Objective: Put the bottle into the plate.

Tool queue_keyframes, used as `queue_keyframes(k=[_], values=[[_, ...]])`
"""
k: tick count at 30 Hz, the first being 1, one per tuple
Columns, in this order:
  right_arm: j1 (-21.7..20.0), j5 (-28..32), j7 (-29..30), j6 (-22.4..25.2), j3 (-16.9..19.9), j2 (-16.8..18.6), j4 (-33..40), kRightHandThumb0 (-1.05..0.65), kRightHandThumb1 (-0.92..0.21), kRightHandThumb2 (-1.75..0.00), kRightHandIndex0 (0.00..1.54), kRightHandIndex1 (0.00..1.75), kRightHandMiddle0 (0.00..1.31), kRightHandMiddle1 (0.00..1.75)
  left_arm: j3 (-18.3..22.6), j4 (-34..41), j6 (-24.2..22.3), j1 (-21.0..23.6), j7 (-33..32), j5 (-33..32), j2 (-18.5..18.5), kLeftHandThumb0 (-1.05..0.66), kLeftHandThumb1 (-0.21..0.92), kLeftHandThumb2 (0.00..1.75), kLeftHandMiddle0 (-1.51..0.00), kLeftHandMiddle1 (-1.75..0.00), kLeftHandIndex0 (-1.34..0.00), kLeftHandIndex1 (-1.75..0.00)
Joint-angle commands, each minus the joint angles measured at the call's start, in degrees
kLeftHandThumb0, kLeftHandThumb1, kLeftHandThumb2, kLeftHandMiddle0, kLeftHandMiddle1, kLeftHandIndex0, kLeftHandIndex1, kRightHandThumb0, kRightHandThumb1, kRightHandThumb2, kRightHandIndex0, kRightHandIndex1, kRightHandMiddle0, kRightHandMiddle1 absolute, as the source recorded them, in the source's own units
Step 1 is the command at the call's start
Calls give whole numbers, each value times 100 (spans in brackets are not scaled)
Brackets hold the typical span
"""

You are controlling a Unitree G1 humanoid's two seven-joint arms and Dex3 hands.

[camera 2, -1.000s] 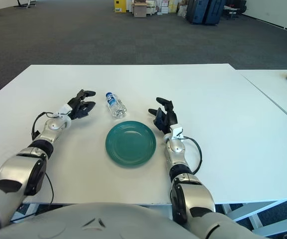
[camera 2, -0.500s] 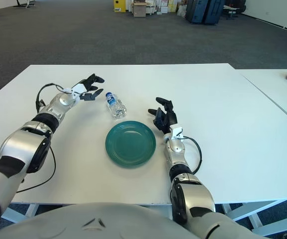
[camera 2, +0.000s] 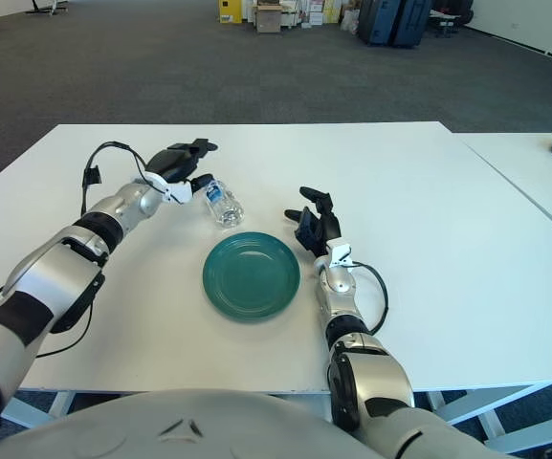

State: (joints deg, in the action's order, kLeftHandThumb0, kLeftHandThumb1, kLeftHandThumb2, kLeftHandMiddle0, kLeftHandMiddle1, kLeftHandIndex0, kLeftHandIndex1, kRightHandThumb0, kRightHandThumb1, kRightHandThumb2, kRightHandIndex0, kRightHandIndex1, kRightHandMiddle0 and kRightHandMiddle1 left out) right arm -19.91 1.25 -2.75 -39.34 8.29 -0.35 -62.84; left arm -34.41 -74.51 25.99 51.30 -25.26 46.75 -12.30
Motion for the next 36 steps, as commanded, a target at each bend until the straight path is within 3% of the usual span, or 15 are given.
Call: queue_keyframes(k=[1, 12, 23, 36], values=[[778, 59, 13, 103, 30, 169, -332, -72, -92, -89, 55, 73, 0, 98, -552, -116, 42, 111, -908, 599, -34, -90, 92, 104, -29, -10, 0, -67], [932, 41, 23, 3, -2, 167, -157, -72, -92, -89, 55, 74, 0, 99, -1217, -253, 43, 113, -1726, 1189, 98, -91, 92, 106, -24, -4, 0, -52], [1047, 30, 14, 14, -67, 143, -26, -74, -92, -91, 54, 74, 0, 99, -1638, -321, -76, -10, -2134, 1503, 174, -90, 92, 109, -24, -2, 0, -46], [1103, -56, 82, 69, -153, 114, 58, -75, -92, -92, 52, 72, 0, 96, -2437, -443, -372, -130, -2434, 2178, 16, -88, 92, 112, -23, -1, 0, -45]])
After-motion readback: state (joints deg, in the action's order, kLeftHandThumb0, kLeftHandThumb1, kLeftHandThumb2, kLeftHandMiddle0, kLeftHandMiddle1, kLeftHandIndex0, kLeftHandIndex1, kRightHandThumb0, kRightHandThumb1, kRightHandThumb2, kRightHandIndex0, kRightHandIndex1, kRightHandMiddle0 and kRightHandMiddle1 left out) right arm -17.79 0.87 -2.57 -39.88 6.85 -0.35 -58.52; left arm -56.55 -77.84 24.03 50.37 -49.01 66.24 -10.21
